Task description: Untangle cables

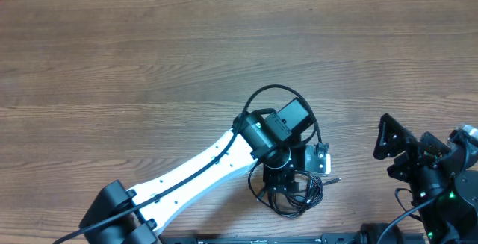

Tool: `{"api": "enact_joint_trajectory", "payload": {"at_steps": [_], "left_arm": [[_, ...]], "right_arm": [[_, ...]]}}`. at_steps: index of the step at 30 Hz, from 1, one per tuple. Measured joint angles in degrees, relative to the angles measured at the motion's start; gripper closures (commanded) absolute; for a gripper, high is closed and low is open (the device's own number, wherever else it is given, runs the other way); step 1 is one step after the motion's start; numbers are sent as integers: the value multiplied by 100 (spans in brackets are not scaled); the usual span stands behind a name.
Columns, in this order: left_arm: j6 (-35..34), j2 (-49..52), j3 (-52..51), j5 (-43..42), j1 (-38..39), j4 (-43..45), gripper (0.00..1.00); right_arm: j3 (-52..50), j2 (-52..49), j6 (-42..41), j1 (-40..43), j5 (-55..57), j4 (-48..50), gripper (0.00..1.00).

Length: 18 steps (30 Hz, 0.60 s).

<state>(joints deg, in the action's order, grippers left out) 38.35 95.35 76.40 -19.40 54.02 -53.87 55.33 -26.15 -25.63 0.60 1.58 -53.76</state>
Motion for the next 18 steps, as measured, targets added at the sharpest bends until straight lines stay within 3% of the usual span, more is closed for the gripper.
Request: {"api": "enact_joint_trajectory", "payload": {"at_steps": [18], "left_arm": [[-26,529,0,616,640,181,8]], "right_arm": [[0,0,-138,0,79,-68,0]]}}
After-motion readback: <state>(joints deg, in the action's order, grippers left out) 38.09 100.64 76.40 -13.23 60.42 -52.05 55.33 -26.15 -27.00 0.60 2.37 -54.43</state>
